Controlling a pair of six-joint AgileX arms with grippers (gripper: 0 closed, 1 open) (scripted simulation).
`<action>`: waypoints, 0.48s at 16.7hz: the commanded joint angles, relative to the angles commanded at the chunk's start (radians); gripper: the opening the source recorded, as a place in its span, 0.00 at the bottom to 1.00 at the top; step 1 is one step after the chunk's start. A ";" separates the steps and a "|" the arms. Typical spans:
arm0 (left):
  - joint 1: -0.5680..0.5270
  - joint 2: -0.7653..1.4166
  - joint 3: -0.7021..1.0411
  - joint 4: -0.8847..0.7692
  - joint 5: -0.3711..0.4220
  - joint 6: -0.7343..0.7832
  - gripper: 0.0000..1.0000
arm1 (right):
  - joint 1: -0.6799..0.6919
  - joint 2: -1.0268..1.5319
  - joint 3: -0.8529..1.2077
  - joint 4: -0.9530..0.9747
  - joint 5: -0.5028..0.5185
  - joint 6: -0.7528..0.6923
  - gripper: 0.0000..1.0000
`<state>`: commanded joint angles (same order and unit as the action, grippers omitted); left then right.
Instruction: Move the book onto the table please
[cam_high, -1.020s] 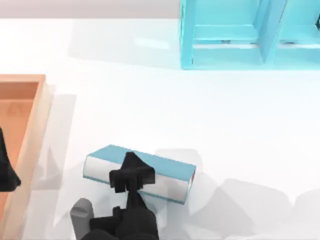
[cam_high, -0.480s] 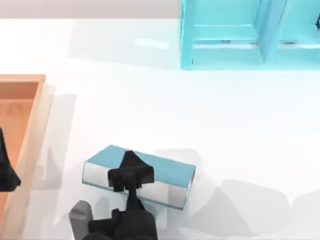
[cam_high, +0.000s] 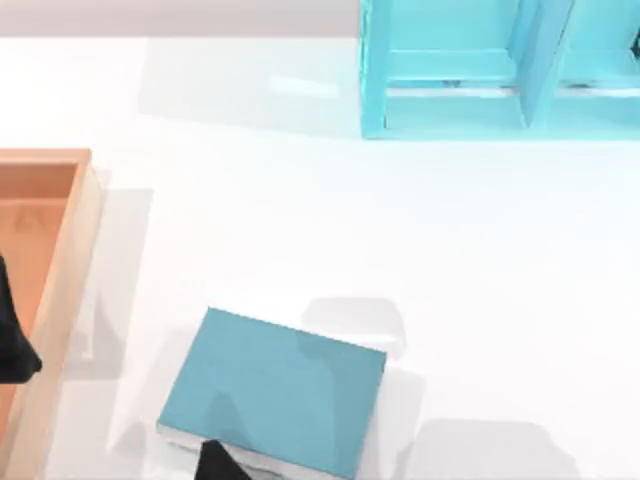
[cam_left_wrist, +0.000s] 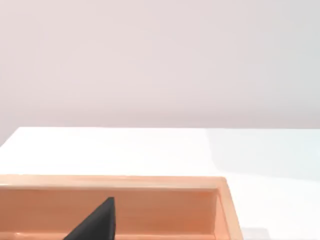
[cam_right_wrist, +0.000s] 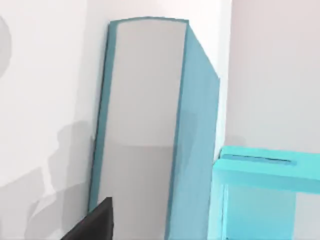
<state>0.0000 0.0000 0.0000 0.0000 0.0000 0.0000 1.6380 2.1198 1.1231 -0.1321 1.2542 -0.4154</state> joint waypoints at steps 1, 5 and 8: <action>0.000 0.000 0.000 0.000 0.000 0.000 1.00 | 0.031 0.010 0.025 -0.094 0.010 0.082 1.00; 0.000 0.000 0.000 0.000 0.000 0.000 1.00 | 0.132 0.042 0.127 -0.452 0.042 0.385 1.00; 0.000 0.000 0.000 0.000 0.000 0.000 1.00 | 0.161 0.056 0.194 -0.698 0.058 0.569 1.00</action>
<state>0.0000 0.0000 0.0000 0.0000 0.0000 0.0000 1.7991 2.1762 1.3169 -0.8296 1.3126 0.1539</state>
